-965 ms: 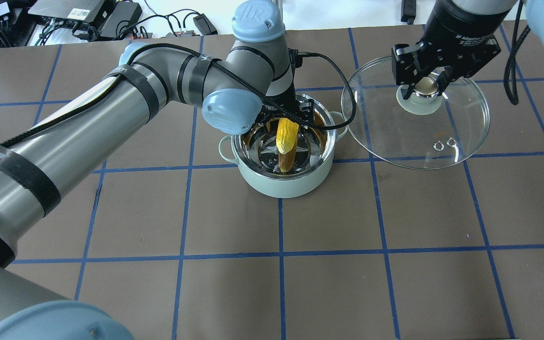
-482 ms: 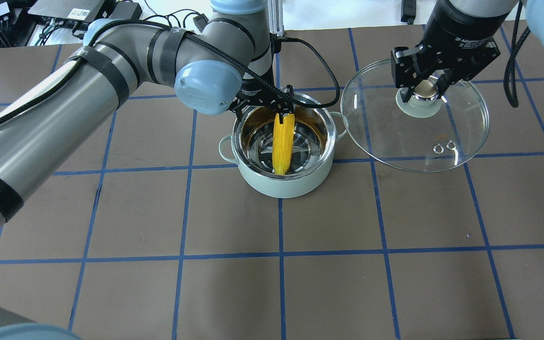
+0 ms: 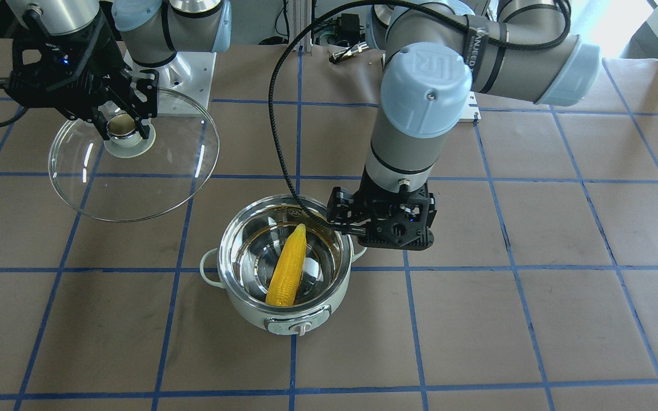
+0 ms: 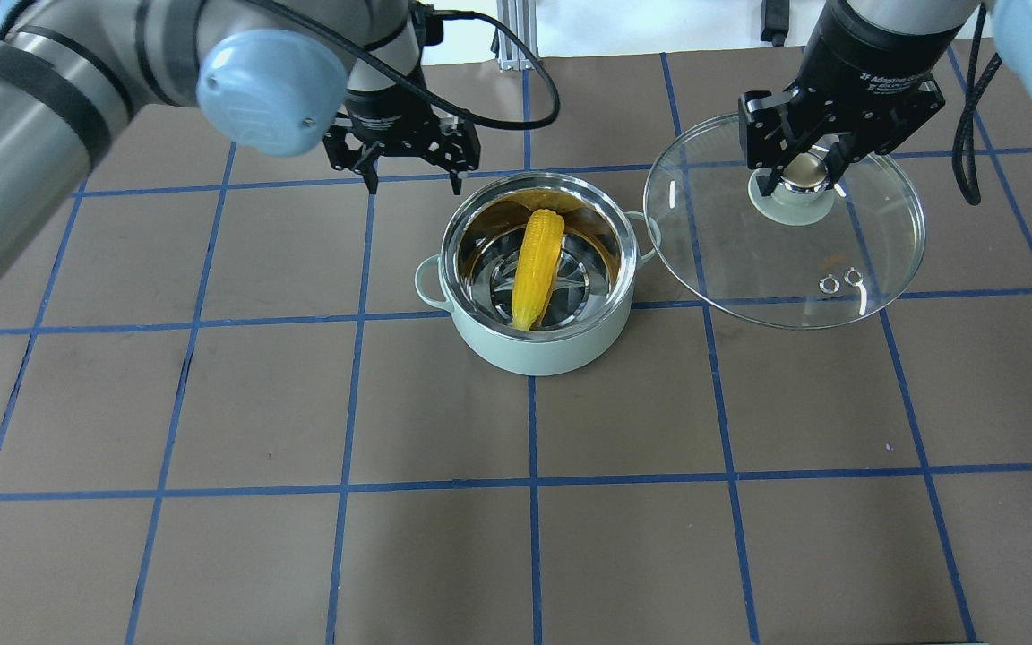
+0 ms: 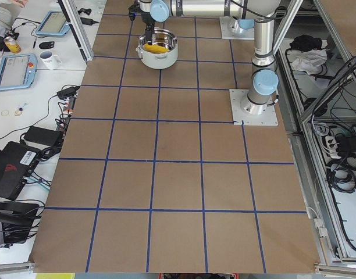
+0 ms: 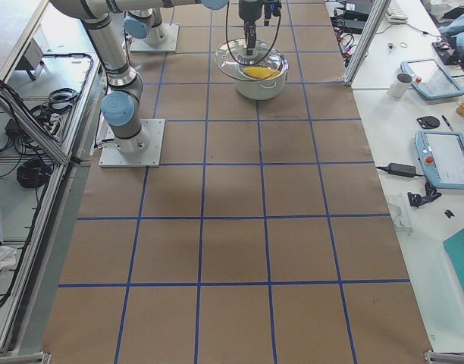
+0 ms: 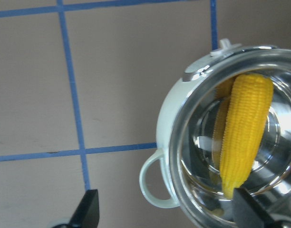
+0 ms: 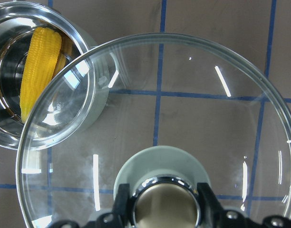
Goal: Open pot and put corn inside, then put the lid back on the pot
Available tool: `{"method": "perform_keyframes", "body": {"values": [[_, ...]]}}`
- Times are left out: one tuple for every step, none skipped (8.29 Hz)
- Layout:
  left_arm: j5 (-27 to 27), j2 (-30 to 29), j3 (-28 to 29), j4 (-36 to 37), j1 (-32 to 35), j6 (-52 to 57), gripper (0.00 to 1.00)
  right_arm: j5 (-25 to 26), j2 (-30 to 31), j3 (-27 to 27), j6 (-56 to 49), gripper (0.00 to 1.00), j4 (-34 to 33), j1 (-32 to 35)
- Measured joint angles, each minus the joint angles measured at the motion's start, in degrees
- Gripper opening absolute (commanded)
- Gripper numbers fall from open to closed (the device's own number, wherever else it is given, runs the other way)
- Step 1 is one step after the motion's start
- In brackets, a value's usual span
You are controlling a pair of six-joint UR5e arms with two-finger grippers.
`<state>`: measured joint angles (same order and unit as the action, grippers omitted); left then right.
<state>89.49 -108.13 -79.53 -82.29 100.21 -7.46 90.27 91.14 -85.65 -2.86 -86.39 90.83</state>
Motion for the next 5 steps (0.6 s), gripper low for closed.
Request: {"method": "perform_keyframes", "body": {"values": [[0.0,1.8,0.1,-2.2,-3.5,0.7,1.0,0.0,-0.1,0.0,0.1,0.38,-0.1,0.1],[0.0,3.6,0.1,-4.3,-6.3,1.1,1.0,-0.1,-0.3,0.2,0.4,0.38,-0.3,0.4],[0.1,5.2,0.1,-5.7,-8.2,2.3,1.0,-0.2,-0.8,0.4,1.0,0.42,-0.6,1.2],[0.2,6.4,0.1,-6.3,-9.1,4.2,1.0,-0.2,-1.4,0.5,1.9,0.42,-1.6,2.6],[1.1,7.1,0.1,-6.4,-9.5,5.4,1.0,0.1,-2.4,0.7,3.2,0.41,-3.3,4.0]]}}
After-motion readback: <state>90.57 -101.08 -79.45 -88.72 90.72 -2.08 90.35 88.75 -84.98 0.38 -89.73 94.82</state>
